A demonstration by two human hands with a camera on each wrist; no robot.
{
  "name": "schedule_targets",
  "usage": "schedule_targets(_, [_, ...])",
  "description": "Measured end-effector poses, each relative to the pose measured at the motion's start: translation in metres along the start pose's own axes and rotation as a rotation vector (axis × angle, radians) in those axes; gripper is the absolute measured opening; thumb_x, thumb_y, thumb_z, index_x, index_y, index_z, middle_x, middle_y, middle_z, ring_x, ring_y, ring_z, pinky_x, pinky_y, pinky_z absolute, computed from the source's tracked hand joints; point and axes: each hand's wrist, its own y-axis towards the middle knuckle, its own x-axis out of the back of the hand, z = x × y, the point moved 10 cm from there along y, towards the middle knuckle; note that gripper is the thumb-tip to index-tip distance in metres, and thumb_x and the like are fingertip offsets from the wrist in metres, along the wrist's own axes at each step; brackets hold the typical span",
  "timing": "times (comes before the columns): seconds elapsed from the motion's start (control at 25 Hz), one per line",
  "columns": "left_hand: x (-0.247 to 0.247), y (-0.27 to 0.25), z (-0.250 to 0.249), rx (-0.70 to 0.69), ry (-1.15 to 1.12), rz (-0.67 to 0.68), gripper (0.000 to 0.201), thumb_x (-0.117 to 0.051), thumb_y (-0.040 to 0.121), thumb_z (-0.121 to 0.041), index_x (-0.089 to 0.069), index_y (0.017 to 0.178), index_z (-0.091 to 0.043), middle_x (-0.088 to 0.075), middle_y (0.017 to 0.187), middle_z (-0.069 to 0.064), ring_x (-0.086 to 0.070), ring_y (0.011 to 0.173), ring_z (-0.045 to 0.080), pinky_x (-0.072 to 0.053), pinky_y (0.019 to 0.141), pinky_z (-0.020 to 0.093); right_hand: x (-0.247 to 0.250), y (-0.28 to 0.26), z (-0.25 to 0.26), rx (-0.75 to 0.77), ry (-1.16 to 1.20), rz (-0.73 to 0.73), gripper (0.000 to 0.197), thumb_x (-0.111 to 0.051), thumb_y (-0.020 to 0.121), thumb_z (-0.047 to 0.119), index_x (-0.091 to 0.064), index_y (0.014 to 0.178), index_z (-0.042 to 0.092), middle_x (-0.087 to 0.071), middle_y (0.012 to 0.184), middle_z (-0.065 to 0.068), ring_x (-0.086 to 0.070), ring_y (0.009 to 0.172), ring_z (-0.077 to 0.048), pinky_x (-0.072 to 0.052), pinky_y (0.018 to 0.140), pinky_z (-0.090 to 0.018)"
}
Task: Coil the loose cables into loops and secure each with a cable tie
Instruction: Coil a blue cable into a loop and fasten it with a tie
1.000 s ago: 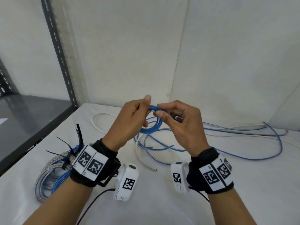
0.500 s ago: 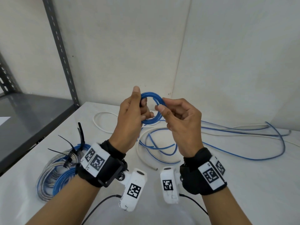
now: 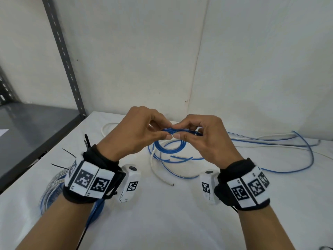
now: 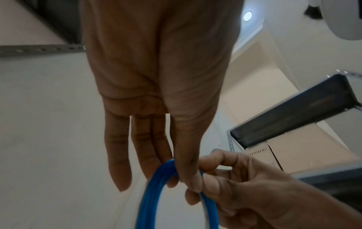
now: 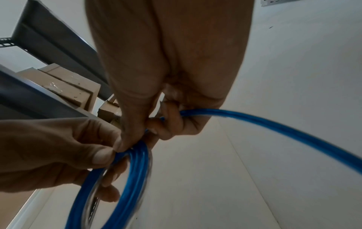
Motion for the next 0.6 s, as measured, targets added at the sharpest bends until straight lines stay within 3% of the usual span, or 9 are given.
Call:
schedule_targets(0.12, [0.001,-0.002,-0.004,-0.025,0.002,0.017,0.02,-0.085,0.081,-0.017,-0.08,0.099,-0.024,-0.077,0.08,-0.007,-0.071,0.076,0.003,-0.059,0.08,0.028,-0.002,0.0,0.001,0.004,0.004,0.003,0.011,-0.082,0.084,0.016,-0.08,0.094,0.021,-0.068,0.073,0.02,-0.058,0.068,-0.006,-0.042,0.063,-0.013])
schedule_targets(0.28, [0.008,-0.002,-0.008,-0.004,-0.109,-0.002,0.024,-0.087,0.079,-0.018,-0.079,0.101,-0.023,-0.075,0.074,-0.005,-0.071,0.074,0.005,-0.054,0.072,0.015,0.005,0.0,0.007,0.012,0.098,-0.013,0.011,-0.078,0.087,0.015,-0.079,0.096,0.021,-0.074,0.082,0.012,-0.063,0.075,-0.008,-0.052,0.07,-0.026])
schedule_targets(0.36, [0.014,-0.003,-0.011,-0.002,-0.176,-0.032,0.024,-0.087,0.078,-0.018,-0.079,0.1,-0.02,-0.076,0.073,-0.003,-0.072,0.072,0.009,-0.052,0.074,0.013,0.009,0.0,0.009,0.011,0.162,-0.056,0.009,-0.074,0.091,0.014,-0.077,0.099,0.017,-0.077,0.086,0.006,-0.067,0.079,-0.007,-0.055,0.074,-0.026])
schedule_targets(0.52, [0.029,-0.003,-0.003,0.044,-0.358,-0.176,0.025,-0.086,0.078,-0.013,-0.077,0.101,-0.014,-0.073,0.072,0.004,-0.074,0.069,0.023,-0.062,0.074,0.031,0.021,0.0,0.0,-0.045,0.335,-0.229,0.011,-0.072,0.092,0.013,-0.064,0.089,0.007,-0.078,0.082,-0.009,-0.066,0.063,-0.005,-0.047,0.06,-0.017])
schedule_targets(0.6, [0.029,-0.004,0.002,0.081,-0.47,-0.232,0.025,-0.085,0.077,-0.01,-0.076,0.1,-0.011,-0.071,0.07,0.004,-0.071,0.068,0.022,-0.064,0.073,0.039,0.018,-0.002,-0.001,-0.072,0.409,-0.245,0.01,-0.072,0.09,0.008,-0.064,0.088,0.005,-0.078,0.085,-0.014,-0.064,0.06,-0.004,-0.045,0.057,-0.012])
